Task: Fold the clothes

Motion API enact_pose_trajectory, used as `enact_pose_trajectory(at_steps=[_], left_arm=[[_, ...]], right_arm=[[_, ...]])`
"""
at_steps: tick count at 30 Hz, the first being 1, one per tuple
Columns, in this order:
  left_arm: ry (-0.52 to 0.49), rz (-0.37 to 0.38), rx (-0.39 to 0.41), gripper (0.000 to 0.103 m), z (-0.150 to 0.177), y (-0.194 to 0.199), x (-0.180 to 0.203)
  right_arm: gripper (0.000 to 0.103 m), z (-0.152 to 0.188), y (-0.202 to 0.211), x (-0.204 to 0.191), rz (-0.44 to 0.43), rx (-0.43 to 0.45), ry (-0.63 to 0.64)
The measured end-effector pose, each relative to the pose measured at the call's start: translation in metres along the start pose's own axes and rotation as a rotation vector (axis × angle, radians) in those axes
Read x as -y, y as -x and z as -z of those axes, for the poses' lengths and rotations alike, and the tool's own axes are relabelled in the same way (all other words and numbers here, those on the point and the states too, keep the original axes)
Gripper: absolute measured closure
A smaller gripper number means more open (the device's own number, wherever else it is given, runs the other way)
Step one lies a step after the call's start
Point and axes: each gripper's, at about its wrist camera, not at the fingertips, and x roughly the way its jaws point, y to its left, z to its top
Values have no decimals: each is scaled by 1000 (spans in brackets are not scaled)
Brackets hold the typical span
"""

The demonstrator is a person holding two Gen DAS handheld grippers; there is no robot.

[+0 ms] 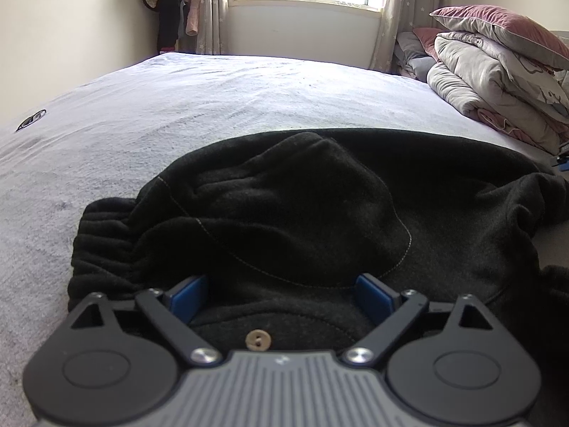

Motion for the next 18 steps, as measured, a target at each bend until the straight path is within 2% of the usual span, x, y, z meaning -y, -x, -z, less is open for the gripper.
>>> enact_pose_trajectory(at_steps=[5,10,14,18], left_arm=[[-9,-9,-4,11,-2,3,3],[-25,-31,-28,11,-6,16,9],[-20,-43,-56,11,-8,32,13],[35,10,-83,11,-6,63,5]], right_arm=[[66,1,55,17,3,-8,-7],[62,18,127,29,3,-13,-10],[57,49,184,35,-7,-23,-35],[51,95,230,37,-21,-41,-84]])
